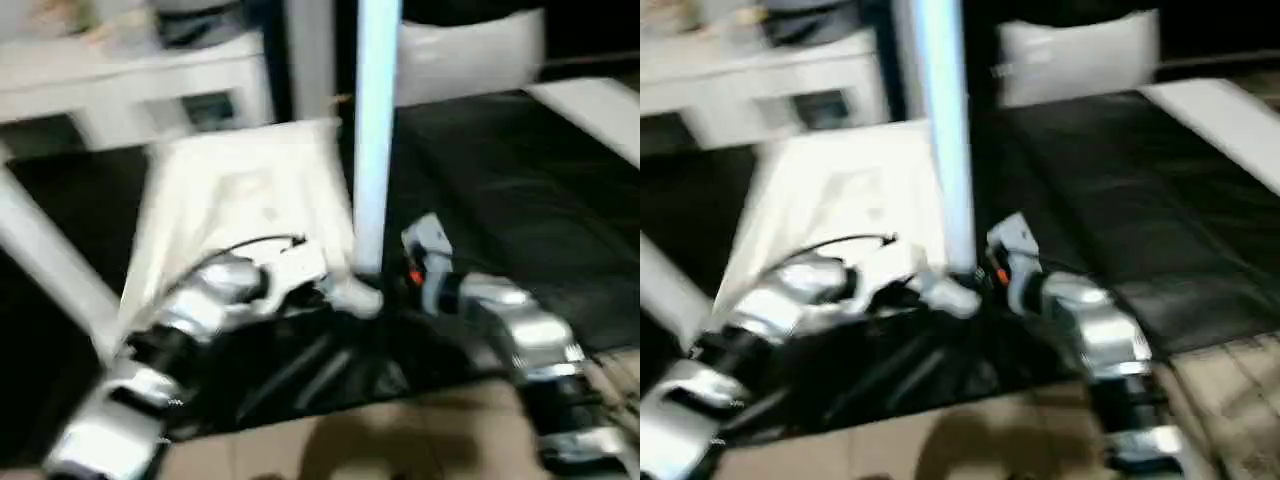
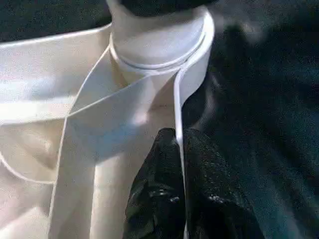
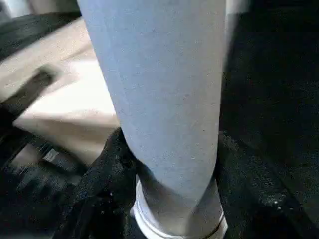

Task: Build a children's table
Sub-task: Rotate leg to tighten

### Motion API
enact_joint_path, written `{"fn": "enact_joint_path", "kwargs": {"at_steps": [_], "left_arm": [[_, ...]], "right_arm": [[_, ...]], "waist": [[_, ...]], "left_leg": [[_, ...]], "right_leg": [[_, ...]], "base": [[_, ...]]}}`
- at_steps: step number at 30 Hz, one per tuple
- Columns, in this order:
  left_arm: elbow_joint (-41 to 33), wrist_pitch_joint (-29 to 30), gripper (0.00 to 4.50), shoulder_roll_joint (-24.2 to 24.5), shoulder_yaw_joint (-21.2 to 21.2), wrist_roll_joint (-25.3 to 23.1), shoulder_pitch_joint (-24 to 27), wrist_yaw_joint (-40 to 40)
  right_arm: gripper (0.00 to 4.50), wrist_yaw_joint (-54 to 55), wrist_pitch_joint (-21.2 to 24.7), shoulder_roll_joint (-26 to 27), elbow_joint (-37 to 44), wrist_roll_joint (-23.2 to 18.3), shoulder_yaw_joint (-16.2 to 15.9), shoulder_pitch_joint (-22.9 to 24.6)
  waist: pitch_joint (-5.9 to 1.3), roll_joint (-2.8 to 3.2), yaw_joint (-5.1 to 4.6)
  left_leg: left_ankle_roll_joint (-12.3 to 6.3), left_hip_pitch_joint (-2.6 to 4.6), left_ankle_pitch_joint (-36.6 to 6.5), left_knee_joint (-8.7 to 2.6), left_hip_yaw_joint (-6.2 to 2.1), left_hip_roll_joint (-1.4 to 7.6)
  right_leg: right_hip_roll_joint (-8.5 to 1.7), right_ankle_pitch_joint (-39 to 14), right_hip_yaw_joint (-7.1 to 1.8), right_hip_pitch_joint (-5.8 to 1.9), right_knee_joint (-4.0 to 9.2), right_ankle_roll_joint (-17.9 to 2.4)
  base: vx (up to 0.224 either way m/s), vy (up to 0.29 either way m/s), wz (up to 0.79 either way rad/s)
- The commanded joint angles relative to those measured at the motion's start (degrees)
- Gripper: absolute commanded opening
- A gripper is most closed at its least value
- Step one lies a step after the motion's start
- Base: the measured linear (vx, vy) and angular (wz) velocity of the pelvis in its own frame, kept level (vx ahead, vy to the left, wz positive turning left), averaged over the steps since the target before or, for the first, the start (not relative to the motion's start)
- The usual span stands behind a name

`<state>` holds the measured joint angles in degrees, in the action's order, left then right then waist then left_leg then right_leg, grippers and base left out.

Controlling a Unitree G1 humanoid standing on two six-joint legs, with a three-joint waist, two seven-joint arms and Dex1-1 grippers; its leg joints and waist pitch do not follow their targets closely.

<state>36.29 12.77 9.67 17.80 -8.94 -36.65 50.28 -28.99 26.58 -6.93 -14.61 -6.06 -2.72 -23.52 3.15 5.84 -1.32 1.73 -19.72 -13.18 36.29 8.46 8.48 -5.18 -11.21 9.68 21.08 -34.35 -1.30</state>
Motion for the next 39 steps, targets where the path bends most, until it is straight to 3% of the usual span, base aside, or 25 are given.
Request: {"fn": "enact_joint_path", "kwargs": {"at_steps": [1,2,3,4,5,6,7,8,9,10,11,12,14,17,18,22,25,27,28,30,31,35,36,37,39], "left_arm": [[-2.6,0.0,0.0,-5.1,0.8,0.8,-1.9,-3.8],[-2.6,0.2,0.0,-5.9,0.9,0.6,-1.9,-4.9],[-2.7,0.2,0.0,-6.1,1.0,0.4,-1.9,-5.3],[-2.8,0.1,0.0,-6.2,1.3,-0.1,-1.9,-5.7],[-3.0,0.3,0.0,-6.1,1.4,-0.4,-1.8,-5.8],[-3.3,0.4,0.0,-5.5,1.5,-0.9,-1.5,-5.8],[-3.4,0.3,0.0,-5.5,1.6,-0.9,-1.5,-5.7],[-4.1,-0.3,0.0,-3.7,1.8,-1.3,-0.7,-4.5],[-4.6,-0.2,0.0,-2.9,1.9,-1.4,-0.3,-4.2],[-4.7,-0.3,0.0,-2.5,2.0,-1.7,-0.1,-4.3],[-4.7,-0.5,0.0,-2.2,2.0,-1.8,0.0,-4.3],[-4.5,-1.4,0.0,-0.7,2.2,-2.4,0.3,-3.9],[-4.4,-2.7,0.0,0.6,2.3,-2.7,0.7,-3.1],[-4.5,-4.8,0.0,3.0,2.4,-2.4,1.2,-1.5],[-4.5,-5.6,0.0,3.8,2.6,-2.3,1.4,-0.7],[-4.2,-7.9,0.0,6.2,3.5,-2.3,2.1,2.4],[-4.3,-10.3,0.0,8.0,4.6,-2.2,2.9,5.2],[-4.9,-13.8,0.0,9.3,5.1,-1.2,3.9,8.0],[-5.0,-14.8,0.0,9.6,5.3,-0.8,4.1,8.9],[-5.7,-16.4,0.0,10.8,6.1,-0.5,4.7,11.7],[-6.3,-17.4,0.0,11.7,6.9,-0.4,5.1,13.8],[-7.9,-19.5,0.0,13.0,8.3,-0.2,5.8,16.4],[-8.4,-19.5,0.0,13.0,8.4,-0.1,6.1,16.6],[-9.2,-19.4,0.0,13.1,8.6,0.2,6.4,17.0],[-10.7,-19.1,0.0,12.9,8.8,0.6,7.1,17.4]], "right_arm": [[1.96,5.9,0.9,3.6,-4.4,2.0,-3.0,-1.8],[1.96,6.3,0.2,4.3,-5.0,1.2,-2.3,-2.3],[1.96,6.4,0.0,4.6,-5.1,0.8,-1.9,-2.5],[1.96,6.6,-0.1,5.0,-4.9,-0.2,-0.7,-2.6],[2.3,6.7,-0.2,5.0,-4.6,0.2,-0.7,-2.6],[2.5,5.6,-1.5,4.0,-4.2,1.0,-1.5,-2.2],[2.63,5.4,-1.6,3.9,-4.1,1.0,-1.5,-2.1],[2.66,2.1,-4.2,1.9,-3.0,1.0,-2.2,-0.8],[2.73,0.4,-6.2,0.8,-2.4,0.8,-2.2,0.1],[2.85,0.0,-6.9,0.5,-2.3,0.9,-2.2,0.4],[2.98,-0.2,-7.5,0.3,-2.2,0.9,-2.1,0.6],[3.11,-1.6,-9.3,-0.8,-1.9,0.2,-1.3,1.3],[3.16,-3.4,-10.9,-2.0,-1.5,-0.7,-0.5,1.9],[3.56,-8.5,-14.3,-5.7,-1.0,-1.9,0.5,2.7],[3.61,-10.3,-15.1,-7.0,-0.9,-2.2,0.7,2.9],[3.99,-17.0,-15.3,-11.2,-0.3,-3.5,0.5,3.0],[3.99,-24.3,-15.7,-14.8,0.7,-4.7,-0.7,3.0],[3.99,-29.2,-16.3,-17.2,0.5,-6.0,-1.5,2.4],[3.99,-30.5,-16.4,-17.7,0.3,-6.4,-1.7,2.2],[3.99,-33.2,-17.2,-18.6,-0.9,-6.6,-2.4,1.0],[3.99,-35.7,-17.6,-19.2,-1.7,-6.7,-3.2,0.1],[3.62,-40.3,-17.9,-19.6,-4.8,-6.1,-5.4,-2.7],[3.45,-40.8,-18.1,-19.7,-5.4,-5.7,-5.9,-3.0],[3.31,-41.6,-18.5,-19.8,-6.3,-5.1,-6.7,-3.5],[3.22,-42.8,-18.0,-19.3,-7.4,-5.3,-7.5,-4.3]], "waist": [[-2.35,-0.36,0.25],[-0.94,-3.75,-0.14],[-1.83,-3.38,-1.2],[-2.62,-1.79,-0.52],[-2.75,-1.0,-1.32],[-3.73,0.2,-1.27],[-3.73,0.2,-1.27],[-3.99,0.62,-1.18],[-3.91,-0.77,-0.76],[-3.99,-1.15,-0.63],[-4.4,-1.26,-0.39],[-4.86,-0.84,0.39],[-5.08,-0.9,0.88],[-5.15,-0.97,1.54],[-4.97,-0.89,2.19],[-4.57,-0.92,2.67],[-4.48,-1.12,2.79],[-4.51,-2.02,3.03],[-4.56,-1.59,3.31],[-4.52,-1.65,3.77],[-4.55,-2.18,3.76],[-4.62,-2.05,4.6],[-4.69,-2.62,4.99],[-4.8,-2.41,5.23],[-4.9,-2.73,5.82]], "left_leg": [[3.46,-0.84,-41.6,-10.24,-4.64,7.81],[1.83,7.16,-20.7,4.65,0.0,-1.9],[-0.76,0.64,-13.0,3.12,-0.23,-0.94],[-1.37,-0.6,-11.8,0.55,-0.79,0.35],[-1.27,-1.06,-15.1,-2.58,-3.4,3.68],[-1.2,-0.93,-16.8,-4.14,-4.9,6.23],[-1.2,-0.93,-16.8,-4.14,-4.9,6.23],[-1.44,-0.35,-15.9,-4.66,-4.91,6.68],[-1.32,-1.11,-12.0,-4.29,-3.93,4.97],[-1.65,-1.15,-10.9,-4.08,-3.61,4.47],[-2.94,-2.07,-6.3,-3.83,-3.55,4.13],[-4.76,-2.12,-1.0,-3.63,-3.69,4.58],[-6.9,-2.2,4.0,-3.32,-3.82,5.01],[-8.06,-2.44,4.2,-3.02,-3.58,4.85],[-8.22,-2.61,3.4,-2.98,-3.35,4.78],[-7.07,-2.3,-0.4,-3.38,-3.31,5.14],[-6.7,-2.26,-2.3,-3.44,-3.25,5.11],[-7.02,-2.27,-2.3,-3.48,-3.15,5.05],[-7.18,-2.17,-2.0,-3.43,-3.08,5.16],[-7.19,-2.02,-1.4,-3.5,-3.08,5.41],[-7.18,-2.0,-1.3,-3.53,-3.05,5.47],[-7.3,-1.71,-0.3,-3.58,-2.99,5.85],[-7.18,-1.51,0.6,-3.5,-2.82,6.03],[-6.96,-1.53,0.9,-3.54,-2.9,6.12],[-7.01,-1.47,2.4,-3.5,-2.78,6.21]], "right_leg": [[-4.43,-15.8,-5.92,-3.45,-0.07,-1.6],[-6.64,-57.5,-1.45,6.37,14.86,3.9],[-8.72,-57.6,-0.49,-1.39,12.16,8.2],[-8.44,-52.5,-0.36,-3.97,11.1,9.5],[-6.13,-40.1,0.69,-3.26,9.57,8.9],[-6.01,-25.4,-0.48,-3.77,7.22,5.6],[-6.01,-25.4,-0.48,-3.77,7.22,5.6],[-6.37,-14.4,-1.87,-2.91,6.15,1.0],[-6.69,-12.6,-2.7,-2.93,6.29,-3.3],[-6.67,-14.6,-2.92,-2.9,6.47,-3.9],[-6.9,-13.6,-3.18,-3.77,5.75,-5.3],[-6.76,-9.6,-3.26,-3.53,5.15,-6.0],[-6.5,-2.4,-3.29,-3.17,4.16,-7.2],[-6.68,-1.2,-3.35,-3.16,3.89,-7.4],[-6.57,-3.0,-3.31,-3.02,4.09,-6.8],[-6.22,-9.7,-3.08,-2.82,4.93,-5.3],[-6.22,-12.0,-3.16,-2.76,5.2,-4.8],[-6.23,-12.8,-3.17,-2.74,5.29,-4.5],[-6.28,-13.2,-3.26,-2.61,5.21,-4.5],[-6.17,-13.1,-3.24,-2.32,5.14,-4.9],[-6.18,-12.8,-3.28,-2.32,5.12,-5.0],[-6.24,-11.8,-3.42,-2.06,4.6,-6.5],[-6.37,-10.8,-3.66,-1.94,4.56,-6.6],[-6.51,-10.1,-3.6,-2.0,4.1,-7.2],[-6.56,-8.1,-3.78,-2.0,3.88,-7.8]], "base": [[0.0,0.0,0.0],[0.0,0.0,0.0],[0.13,-0.017,-0.21],[0.105,0.044,-0.33],[0.105,0.044,-0.33],[0.0,0.0,0.0],[0.048,0.008,0.18],[0.048,0.008,0.18],[0.045,0.007,0.18],[0.051,0.002,0.08],[0.051,0.002,0.08],[0.0,0.0,0.0],[0.0,0.0,0.0],[0.0,0.0,0.0],[0.0,0.0,0.0],[0.0,0.0,0.0],[0.0,0.0,0.0],[0.0,0.0,0.0],[0.0,0.0,0.0],[0.0,0.0,0.0],[0.0,0.0,0.0],[0.0,0.0,0.0],[0.0,0.0,0.0],[0.0,0.0,0.0],[0.0,0.0,0.0]]}}
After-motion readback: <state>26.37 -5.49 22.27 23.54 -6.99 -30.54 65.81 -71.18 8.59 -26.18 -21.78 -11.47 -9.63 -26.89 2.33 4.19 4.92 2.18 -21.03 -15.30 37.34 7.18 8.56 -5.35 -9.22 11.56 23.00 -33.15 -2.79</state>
